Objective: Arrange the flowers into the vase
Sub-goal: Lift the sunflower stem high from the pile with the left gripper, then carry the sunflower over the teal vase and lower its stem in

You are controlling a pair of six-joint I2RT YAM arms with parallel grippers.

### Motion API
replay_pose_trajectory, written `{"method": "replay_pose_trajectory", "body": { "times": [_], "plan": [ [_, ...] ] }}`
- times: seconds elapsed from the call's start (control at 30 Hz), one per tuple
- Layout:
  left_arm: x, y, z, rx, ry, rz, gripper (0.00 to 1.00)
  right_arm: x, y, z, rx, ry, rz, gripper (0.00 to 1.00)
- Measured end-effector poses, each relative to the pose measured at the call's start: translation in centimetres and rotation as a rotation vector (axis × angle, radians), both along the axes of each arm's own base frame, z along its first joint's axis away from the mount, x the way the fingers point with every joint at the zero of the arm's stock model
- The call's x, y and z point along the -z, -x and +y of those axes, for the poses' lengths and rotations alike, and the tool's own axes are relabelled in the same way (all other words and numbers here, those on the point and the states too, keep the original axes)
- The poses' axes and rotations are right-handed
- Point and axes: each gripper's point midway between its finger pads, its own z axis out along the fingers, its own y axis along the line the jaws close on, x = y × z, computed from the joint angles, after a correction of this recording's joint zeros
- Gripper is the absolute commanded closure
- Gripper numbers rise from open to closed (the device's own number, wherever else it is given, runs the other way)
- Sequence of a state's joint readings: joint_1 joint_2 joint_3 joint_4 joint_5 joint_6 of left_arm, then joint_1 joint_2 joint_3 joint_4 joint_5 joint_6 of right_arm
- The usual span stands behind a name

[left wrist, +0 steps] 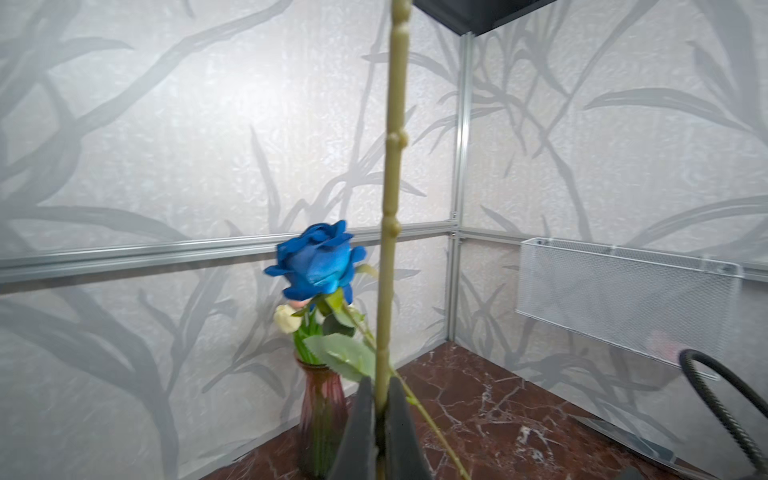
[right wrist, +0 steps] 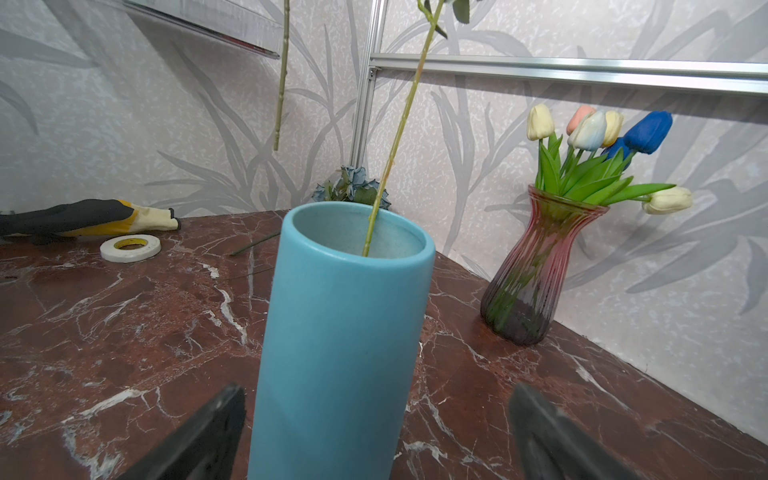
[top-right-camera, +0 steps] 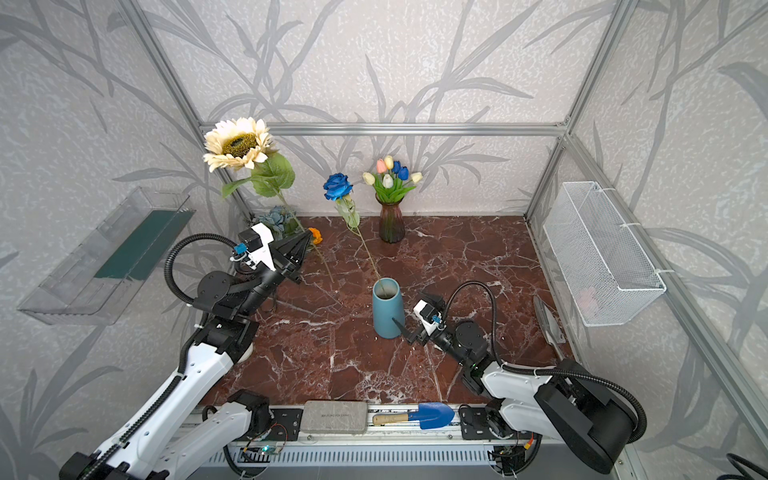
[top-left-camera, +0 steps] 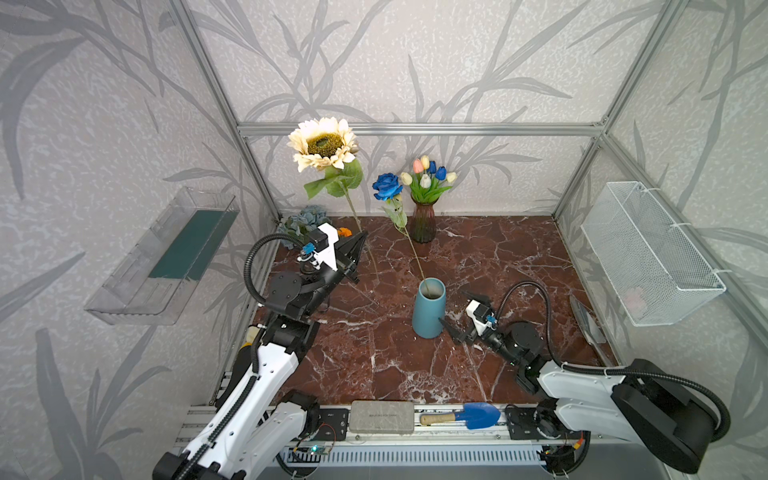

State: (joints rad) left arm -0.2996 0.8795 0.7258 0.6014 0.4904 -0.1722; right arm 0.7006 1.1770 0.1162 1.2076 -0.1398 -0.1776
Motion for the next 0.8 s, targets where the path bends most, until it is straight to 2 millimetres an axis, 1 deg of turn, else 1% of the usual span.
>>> {"method": "replay_pose_trajectory", "body": {
  "times": [0.07, 0.27, 0.4, 0.53, 0.6, 0.8],
  "plan": [
    [-0.5, 0.8, -1.4, 0.079, 0.000, -0.012, 1.00, -0.4, 0.2, -0.1, -0.004, -0.007, -0.011, 0.01],
    [-2.6, 2.5, -6.0, 0.280, 0.002, -0.029, 1.00, -2.4, 1.2, -0.2, -0.031, -0.044, -0.067, 0.01],
    [-3.2, 2.9, -8.5, 0.367, -0.005, -0.029, 1.00, -3.9, 1.8, -0.7, -0.032, -0.069, -0.100, 0.01],
    [-2.4, 2.3, -10.7, 0.416, -0.017, -0.002, 1.00, -4.4, 2.1, -1.1, -0.027, -0.068, -0.106, 0.01],
    [-1.6, 1.8, -11.8, 0.433, -0.025, 0.021, 1.00, -4.1, 2.1, -1.1, -0.022, -0.059, -0.096, 0.01],
    [1.2, -0.1, -13.8, 0.452, -0.046, 0.078, 1.00, -3.0, 1.9, -1.0, -0.022, -0.031, -0.063, 0.01]
  ]
}}
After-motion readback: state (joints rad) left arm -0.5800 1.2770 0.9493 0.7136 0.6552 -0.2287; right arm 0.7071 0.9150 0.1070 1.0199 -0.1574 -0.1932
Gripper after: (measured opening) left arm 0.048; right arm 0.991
